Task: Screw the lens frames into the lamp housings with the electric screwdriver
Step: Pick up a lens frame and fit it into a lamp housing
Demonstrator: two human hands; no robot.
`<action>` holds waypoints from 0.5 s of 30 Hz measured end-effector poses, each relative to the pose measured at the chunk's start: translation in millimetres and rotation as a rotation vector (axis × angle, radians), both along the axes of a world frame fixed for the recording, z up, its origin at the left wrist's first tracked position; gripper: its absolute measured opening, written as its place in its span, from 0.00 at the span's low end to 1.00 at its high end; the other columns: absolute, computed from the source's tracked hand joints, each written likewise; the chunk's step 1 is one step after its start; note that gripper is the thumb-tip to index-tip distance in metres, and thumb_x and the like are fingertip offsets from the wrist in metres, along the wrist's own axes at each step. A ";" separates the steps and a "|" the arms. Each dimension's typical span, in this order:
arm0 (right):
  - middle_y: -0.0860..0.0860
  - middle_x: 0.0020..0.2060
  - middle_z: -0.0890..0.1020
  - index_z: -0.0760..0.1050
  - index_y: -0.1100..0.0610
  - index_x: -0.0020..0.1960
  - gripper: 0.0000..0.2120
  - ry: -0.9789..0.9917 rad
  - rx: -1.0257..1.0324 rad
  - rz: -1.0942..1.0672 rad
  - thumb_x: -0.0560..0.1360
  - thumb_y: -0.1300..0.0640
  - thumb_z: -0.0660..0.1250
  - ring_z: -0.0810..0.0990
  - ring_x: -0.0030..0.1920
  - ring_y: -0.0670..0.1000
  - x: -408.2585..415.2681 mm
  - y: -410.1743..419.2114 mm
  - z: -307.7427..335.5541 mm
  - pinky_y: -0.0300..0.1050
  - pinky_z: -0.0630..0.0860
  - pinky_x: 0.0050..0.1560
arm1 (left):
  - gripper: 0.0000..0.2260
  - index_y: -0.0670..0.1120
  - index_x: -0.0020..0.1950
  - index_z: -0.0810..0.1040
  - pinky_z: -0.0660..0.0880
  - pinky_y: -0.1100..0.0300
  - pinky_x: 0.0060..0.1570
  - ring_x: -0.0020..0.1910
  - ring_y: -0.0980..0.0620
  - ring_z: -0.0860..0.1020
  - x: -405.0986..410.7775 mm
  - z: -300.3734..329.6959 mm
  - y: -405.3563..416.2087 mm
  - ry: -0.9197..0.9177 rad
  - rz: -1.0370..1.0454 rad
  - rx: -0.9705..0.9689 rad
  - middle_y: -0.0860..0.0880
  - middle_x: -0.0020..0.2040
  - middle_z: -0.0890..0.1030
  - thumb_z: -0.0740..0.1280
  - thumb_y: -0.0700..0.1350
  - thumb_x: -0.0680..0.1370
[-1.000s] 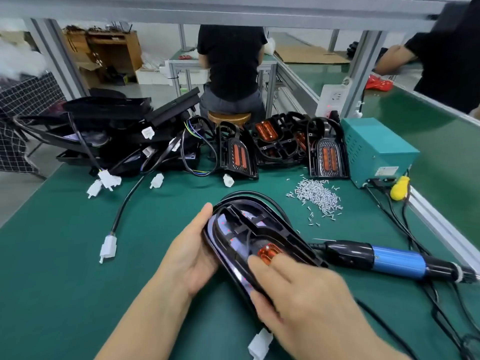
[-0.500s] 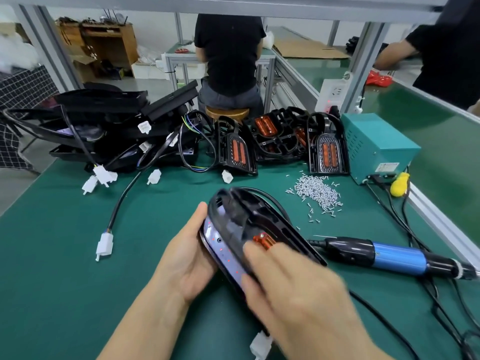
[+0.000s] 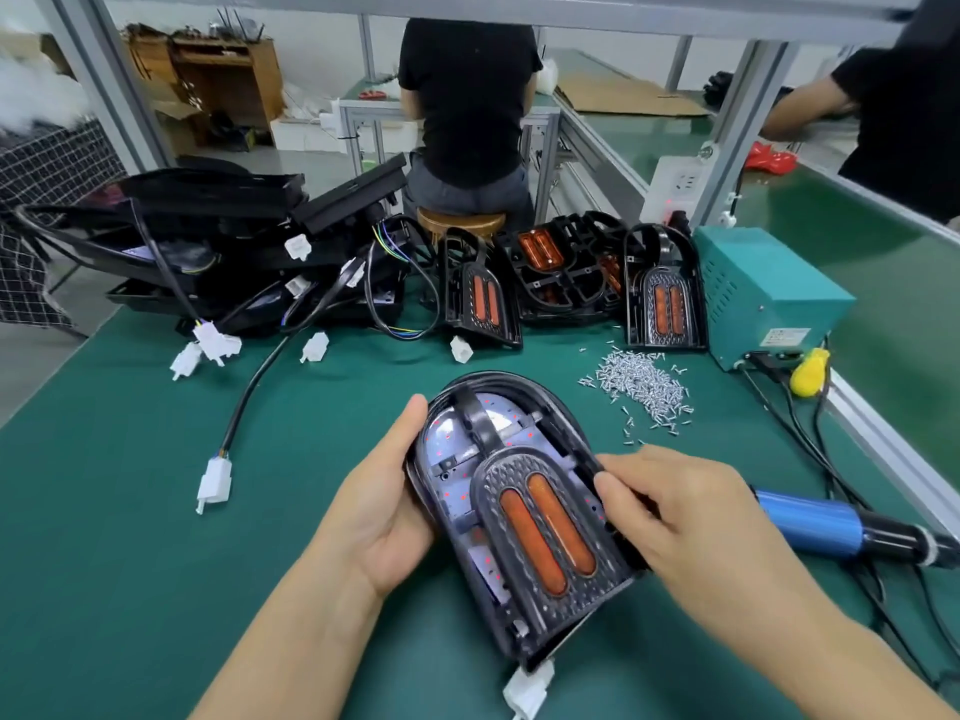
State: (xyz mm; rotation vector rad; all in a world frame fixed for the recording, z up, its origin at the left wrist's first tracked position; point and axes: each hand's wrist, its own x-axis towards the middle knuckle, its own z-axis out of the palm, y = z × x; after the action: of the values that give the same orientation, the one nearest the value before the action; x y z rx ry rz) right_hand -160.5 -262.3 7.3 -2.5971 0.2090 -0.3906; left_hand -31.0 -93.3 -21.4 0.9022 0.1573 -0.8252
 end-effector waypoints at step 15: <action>0.50 0.28 0.74 0.83 0.57 0.45 0.19 0.046 -0.654 -0.070 0.56 0.60 0.83 0.75 0.23 0.53 25.6 2.4 -11.9 0.40 0.54 0.24 | 0.24 0.38 0.63 0.77 0.78 0.48 0.52 0.53 0.42 0.81 13.9 -4.4 -10.8 -0.021 0.045 0.064 0.38 0.57 0.81 0.68 0.48 0.70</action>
State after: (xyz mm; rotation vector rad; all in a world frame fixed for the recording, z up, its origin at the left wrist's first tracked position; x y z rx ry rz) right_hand -134.9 -259.9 -4.6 -3.2502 0.2146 -0.4872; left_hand -17.1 -104.0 -25.7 0.9638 0.1859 -0.7718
